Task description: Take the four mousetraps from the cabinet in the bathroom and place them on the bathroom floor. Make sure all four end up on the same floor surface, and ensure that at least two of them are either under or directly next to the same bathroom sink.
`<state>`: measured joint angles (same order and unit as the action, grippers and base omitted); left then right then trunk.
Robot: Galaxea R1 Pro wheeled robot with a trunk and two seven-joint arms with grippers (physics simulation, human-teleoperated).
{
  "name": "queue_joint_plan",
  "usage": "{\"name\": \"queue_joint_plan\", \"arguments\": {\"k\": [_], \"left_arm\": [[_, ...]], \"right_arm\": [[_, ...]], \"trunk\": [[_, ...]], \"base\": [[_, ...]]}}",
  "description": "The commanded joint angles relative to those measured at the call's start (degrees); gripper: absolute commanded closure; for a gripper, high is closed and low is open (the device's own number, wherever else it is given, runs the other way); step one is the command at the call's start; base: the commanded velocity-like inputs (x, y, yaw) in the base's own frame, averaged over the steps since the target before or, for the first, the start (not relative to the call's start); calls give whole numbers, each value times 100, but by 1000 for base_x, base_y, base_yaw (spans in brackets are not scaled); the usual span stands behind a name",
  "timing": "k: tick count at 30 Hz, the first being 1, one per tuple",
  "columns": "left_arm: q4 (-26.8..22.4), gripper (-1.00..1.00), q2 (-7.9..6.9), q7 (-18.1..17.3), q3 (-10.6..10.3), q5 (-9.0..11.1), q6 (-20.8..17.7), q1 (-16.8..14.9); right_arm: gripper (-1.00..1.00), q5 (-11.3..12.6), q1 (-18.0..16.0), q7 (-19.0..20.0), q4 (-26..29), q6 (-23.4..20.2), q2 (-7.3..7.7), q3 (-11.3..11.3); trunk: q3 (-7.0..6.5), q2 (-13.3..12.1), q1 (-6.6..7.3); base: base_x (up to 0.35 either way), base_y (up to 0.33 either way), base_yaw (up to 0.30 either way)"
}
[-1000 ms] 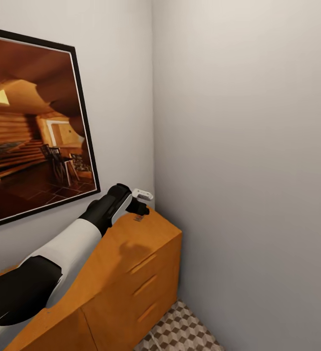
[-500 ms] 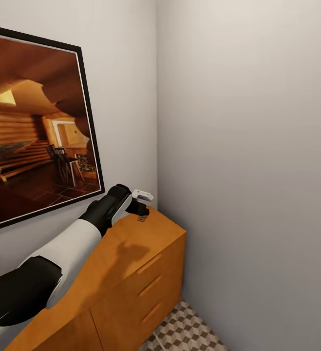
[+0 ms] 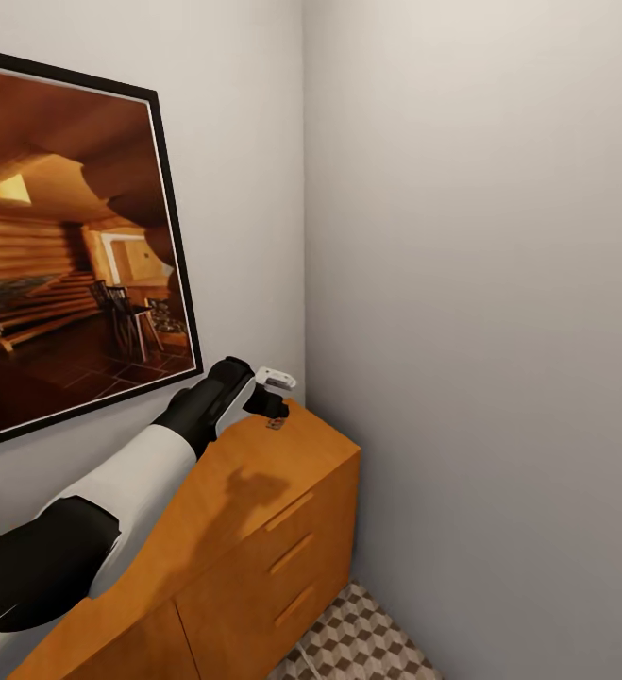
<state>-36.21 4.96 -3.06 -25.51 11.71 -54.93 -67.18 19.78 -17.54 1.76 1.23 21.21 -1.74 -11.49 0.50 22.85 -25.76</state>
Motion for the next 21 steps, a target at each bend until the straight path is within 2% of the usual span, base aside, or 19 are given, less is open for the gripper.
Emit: {"name": "queue_joint_plan", "arguments": {"k": [1, 21], "left_arm": [[-1, -100, -3, -1, -16, 15, -17, -3], [146, -100, -3, 3, -16, 12, -7, -1]], "right_arm": [[100, 61, -4, 18, -9, 23, -1, -38], [100, 61, -4, 21, -9, 23, -3, -43]], "trunk": [[5, 7, -3], [5, 7, -3]], "base": [[0, 0, 0], [0, 0, 0]]}}
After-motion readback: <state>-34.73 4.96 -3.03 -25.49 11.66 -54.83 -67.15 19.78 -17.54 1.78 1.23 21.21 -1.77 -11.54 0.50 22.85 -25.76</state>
